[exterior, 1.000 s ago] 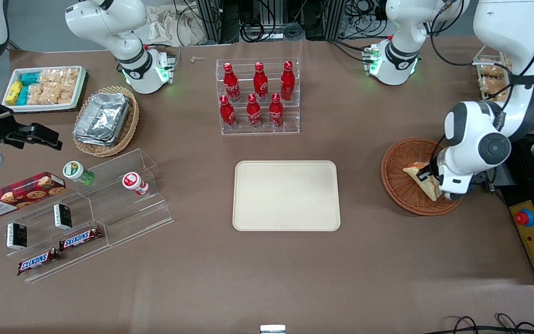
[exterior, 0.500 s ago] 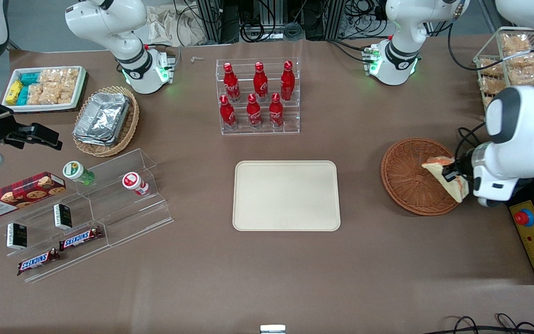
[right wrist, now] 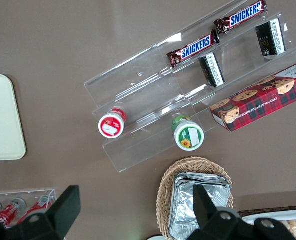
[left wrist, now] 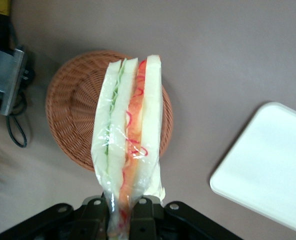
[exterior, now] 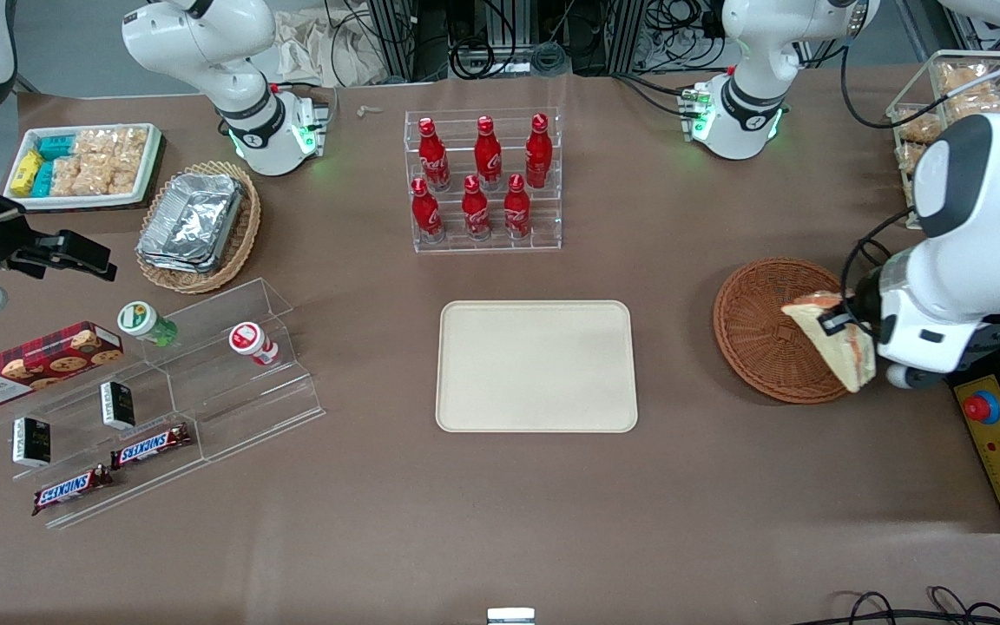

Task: Place sandwich from basket to tray
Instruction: 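Carry the sandwich with the left gripper over the cream tray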

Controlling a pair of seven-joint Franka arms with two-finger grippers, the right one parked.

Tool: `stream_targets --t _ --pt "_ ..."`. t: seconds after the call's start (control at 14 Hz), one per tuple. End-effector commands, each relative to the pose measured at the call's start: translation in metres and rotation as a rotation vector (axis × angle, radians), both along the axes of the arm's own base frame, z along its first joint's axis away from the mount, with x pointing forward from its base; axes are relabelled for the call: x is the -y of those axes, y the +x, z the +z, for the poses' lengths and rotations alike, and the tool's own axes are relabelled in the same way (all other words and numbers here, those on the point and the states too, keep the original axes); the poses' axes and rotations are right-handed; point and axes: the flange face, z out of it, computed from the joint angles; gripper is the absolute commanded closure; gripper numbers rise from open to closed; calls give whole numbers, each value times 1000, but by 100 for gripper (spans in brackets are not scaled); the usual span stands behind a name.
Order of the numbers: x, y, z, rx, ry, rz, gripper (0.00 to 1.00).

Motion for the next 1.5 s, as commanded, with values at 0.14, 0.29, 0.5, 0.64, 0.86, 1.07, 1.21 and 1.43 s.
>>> stream_targets --t 0.14,0.29,0.5,0.64,0.86,1.07,1.21,1.43 --pt "111 -6 -40 -60 57 -151 94" --pt "151 -11 -54 -88 -1 -142 94" --pt "190 -14 -82 -87 -71 -179 94" --pt "208 -14 -109 -114 -118 -197 94" --pt "231 -16 -140 -110 -119 -231 85" --pt "249 -18 -169 -75 -79 -277 85" --pt "262 -22 -195 -92 -78 -303 85" --pt "259 -17 -218 -79 -74 -343 86"
